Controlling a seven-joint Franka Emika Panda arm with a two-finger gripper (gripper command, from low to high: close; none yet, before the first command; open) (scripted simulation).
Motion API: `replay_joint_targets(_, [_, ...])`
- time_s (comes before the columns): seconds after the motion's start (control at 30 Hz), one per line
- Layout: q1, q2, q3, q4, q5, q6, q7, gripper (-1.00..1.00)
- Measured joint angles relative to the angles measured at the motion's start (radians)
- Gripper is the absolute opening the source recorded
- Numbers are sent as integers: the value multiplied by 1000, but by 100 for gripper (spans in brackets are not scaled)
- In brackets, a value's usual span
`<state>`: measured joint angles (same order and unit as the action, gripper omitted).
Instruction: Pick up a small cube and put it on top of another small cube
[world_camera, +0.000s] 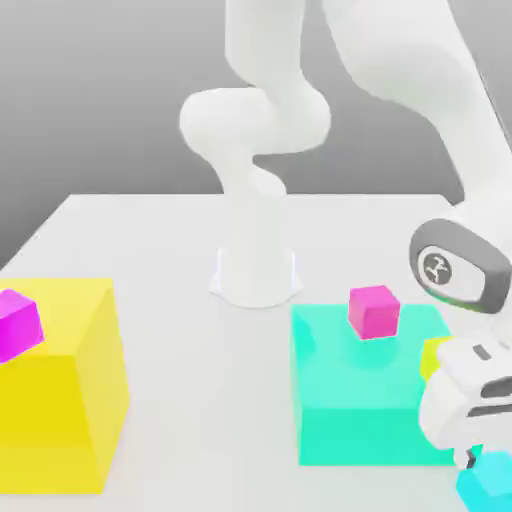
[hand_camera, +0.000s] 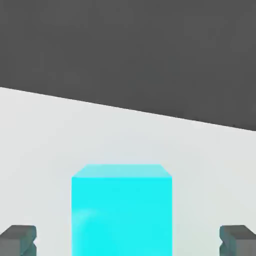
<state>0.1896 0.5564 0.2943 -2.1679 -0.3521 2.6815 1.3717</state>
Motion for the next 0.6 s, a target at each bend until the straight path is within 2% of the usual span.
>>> replay_joint_targets(0.23, [2, 5, -2, 1, -1, 4, 1, -100])
replay_joint_targets(0.37, [-42, -120, 53, -21, 64, -86, -57, -100])
replay_joint_targets(0.6, [-68, -337, 84, -121, 23, -203, -246, -100])
